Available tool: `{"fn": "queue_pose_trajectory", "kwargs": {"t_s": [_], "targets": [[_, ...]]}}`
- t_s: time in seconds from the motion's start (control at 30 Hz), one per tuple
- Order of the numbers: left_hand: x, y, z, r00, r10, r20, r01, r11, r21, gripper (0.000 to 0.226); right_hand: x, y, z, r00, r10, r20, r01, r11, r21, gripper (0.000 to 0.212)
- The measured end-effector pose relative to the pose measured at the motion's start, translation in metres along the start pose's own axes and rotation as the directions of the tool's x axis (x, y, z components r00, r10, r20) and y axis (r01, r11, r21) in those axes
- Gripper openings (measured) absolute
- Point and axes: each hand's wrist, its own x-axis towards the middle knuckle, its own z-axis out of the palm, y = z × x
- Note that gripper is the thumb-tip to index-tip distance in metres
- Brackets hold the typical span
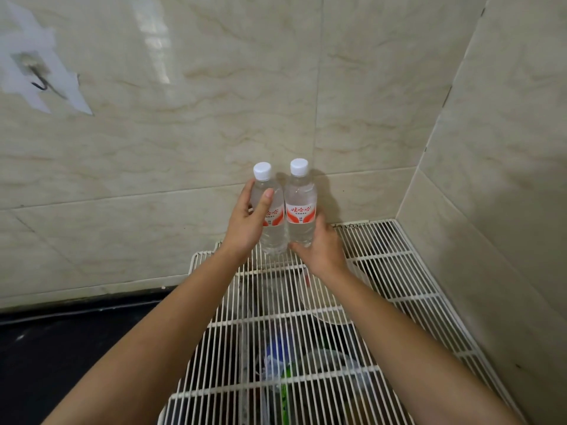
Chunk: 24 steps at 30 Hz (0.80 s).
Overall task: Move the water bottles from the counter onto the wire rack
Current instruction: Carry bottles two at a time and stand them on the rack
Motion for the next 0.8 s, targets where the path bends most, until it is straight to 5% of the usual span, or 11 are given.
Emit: {"fn": "queue_pose_trajectory", "kwargs": {"t_s": [0.23, 0.33, 0.47, 0.57, 0.8], "targets": [[-0.015, 0.024, -0.027, 0.993, 0.116, 0.038, -0.121, 0.890, 0.439, 0.066, -0.008, -0.006, -0.025, 1.000, 0.013, 0.001, -0.013, 1.000, 0.019, 0.094], [-0.045, 0.024, -0.054, 0.971, 0.232, -0.060, -0.137, 0.742, 0.656, 0.066, -0.025, -0.013, -0.041, 0.980, -0.123, -0.156, 0.124, 0.992, -0.007, 0.074], [-0.110, 0.011, -0.093, 0.942, 0.308, -0.131, -0.056, 0.530, 0.846, 0.066, -0.046, -0.023, -0.033, 0.867, -0.401, -0.297, 0.376, 0.916, -0.140, 0.069], [-0.167, -0.008, -0.123, 0.934, 0.281, -0.222, 0.084, 0.433, 0.897, 0.068, -0.067, -0.034, -0.005, 0.820, -0.531, -0.214, 0.507, 0.847, -0.162, 0.076], [-0.296, -0.044, -0.182, 0.828, 0.212, -0.520, 0.419, 0.382, 0.823, 0.063, -0.134, -0.087, 0.081, 0.661, -0.746, 0.078, 0.750, 0.659, -0.056, 0.079]]}}
